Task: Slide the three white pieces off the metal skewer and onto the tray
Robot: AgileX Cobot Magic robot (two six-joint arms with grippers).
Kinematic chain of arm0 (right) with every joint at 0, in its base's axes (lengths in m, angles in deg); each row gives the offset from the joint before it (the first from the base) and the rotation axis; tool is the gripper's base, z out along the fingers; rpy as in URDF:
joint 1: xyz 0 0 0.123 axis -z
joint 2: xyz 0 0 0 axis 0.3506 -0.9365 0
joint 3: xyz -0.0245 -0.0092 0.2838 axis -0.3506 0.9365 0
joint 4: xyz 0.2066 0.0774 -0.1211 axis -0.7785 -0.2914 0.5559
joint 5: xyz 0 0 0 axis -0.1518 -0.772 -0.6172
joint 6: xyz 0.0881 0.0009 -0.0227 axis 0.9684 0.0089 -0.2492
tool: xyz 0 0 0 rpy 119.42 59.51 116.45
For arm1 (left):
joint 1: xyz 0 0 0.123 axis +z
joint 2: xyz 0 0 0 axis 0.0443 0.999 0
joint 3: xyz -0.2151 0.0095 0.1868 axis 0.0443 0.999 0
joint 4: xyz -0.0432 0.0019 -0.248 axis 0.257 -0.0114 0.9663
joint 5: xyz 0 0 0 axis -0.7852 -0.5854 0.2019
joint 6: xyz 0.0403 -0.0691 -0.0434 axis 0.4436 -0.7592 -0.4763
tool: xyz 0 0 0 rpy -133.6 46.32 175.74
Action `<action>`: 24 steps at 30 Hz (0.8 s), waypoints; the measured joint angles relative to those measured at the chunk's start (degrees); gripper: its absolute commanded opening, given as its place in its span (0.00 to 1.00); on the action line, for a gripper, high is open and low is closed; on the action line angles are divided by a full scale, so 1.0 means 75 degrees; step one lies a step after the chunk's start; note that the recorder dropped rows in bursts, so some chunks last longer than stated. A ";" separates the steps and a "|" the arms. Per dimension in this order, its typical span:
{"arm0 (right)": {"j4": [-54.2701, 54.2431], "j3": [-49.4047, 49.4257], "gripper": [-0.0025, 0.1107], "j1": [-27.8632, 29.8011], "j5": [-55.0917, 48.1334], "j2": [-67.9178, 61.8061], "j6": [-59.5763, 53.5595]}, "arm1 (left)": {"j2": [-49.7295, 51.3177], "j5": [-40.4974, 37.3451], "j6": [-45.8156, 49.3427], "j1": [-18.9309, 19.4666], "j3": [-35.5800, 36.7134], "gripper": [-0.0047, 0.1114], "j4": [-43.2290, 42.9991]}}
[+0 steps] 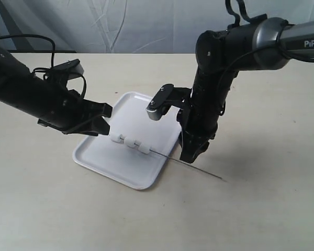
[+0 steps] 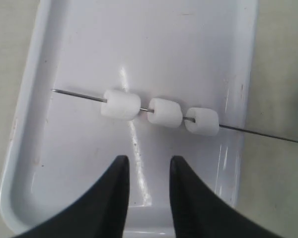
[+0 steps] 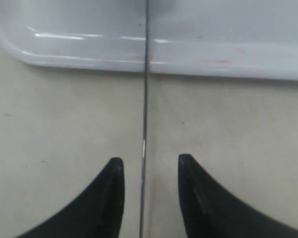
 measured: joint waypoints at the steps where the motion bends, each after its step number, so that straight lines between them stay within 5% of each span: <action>1: 0.0015 0.0000 0.33 -0.0045 -0.0014 0.0000 0.0000 | 0.0000 -0.0016 0.0000 0.0000 0.0000 0.29 0.0029; 24: -0.0024 0.1116 0.33 -0.0246 0.1186 -0.0006 -0.0015 | 0.0000 -0.0193 0.0000 0.0000 -0.0030 0.29 0.0435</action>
